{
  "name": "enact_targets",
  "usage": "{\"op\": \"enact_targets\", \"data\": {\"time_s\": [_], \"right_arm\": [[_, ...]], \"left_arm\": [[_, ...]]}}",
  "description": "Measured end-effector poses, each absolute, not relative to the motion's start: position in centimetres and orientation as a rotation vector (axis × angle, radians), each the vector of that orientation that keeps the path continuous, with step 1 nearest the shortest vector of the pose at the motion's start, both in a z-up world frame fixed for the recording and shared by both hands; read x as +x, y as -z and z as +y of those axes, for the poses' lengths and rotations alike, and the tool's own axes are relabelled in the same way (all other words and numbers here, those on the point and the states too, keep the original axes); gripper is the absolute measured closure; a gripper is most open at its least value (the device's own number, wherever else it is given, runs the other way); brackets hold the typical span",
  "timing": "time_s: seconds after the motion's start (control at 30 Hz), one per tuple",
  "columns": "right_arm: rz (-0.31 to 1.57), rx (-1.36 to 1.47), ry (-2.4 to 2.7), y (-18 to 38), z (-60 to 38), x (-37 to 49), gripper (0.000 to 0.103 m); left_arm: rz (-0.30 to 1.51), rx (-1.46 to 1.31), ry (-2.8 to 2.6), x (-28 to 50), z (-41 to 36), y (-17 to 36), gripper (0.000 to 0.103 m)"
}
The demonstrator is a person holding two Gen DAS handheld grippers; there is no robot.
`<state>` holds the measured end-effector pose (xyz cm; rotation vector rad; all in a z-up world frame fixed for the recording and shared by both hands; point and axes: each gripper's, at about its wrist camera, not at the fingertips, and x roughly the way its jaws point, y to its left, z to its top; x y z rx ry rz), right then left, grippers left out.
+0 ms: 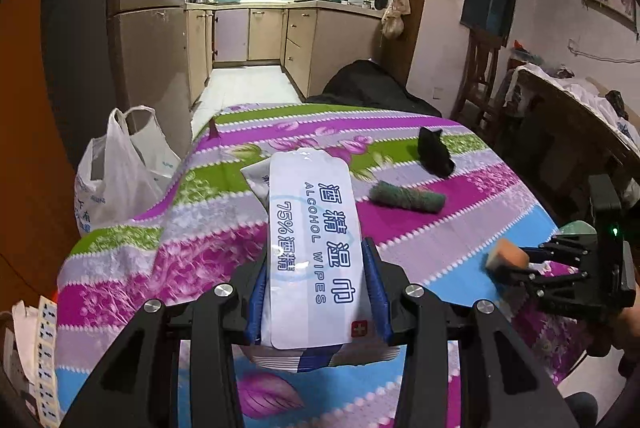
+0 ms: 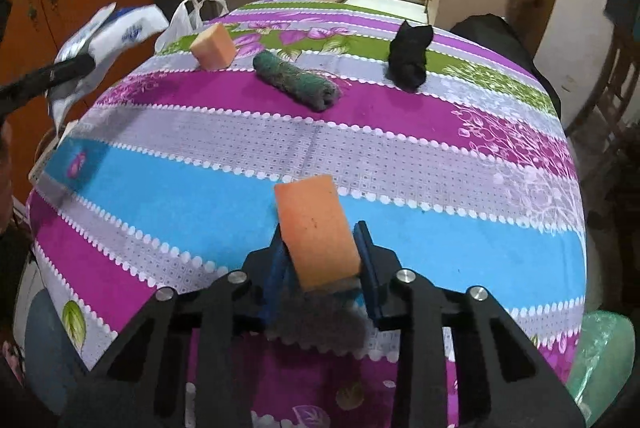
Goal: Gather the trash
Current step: 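Carry the wipes pack and orange sponge with both tools over the bin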
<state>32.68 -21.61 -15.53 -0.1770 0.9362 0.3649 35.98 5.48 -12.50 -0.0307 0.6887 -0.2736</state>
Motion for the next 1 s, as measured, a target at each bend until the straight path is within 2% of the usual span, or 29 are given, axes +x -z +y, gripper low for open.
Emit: {"op": "enact_targets", "data": {"time_s": [0.13, 0.53, 1.0], "right_arm": [[0.875, -0.139, -0.318, 14.2, -22.4, 31.5, 0.075], [0.577, -0.002, -0.004, 3.2, -32.2, 20.6, 0.075], [0.568, 0.079, 0.254, 0.0, -45.8, 14.3, 0.075]], "left_arm": [[0.675, -0.029, 0.29, 34.2, 4.0, 12.1, 0.06], [0.551, -0.044, 0.48, 28.2, -7.3, 7.1, 0.06], [0.489, 0.033, 0.78, 23.2, -27.7, 1.2, 0.06]]}}
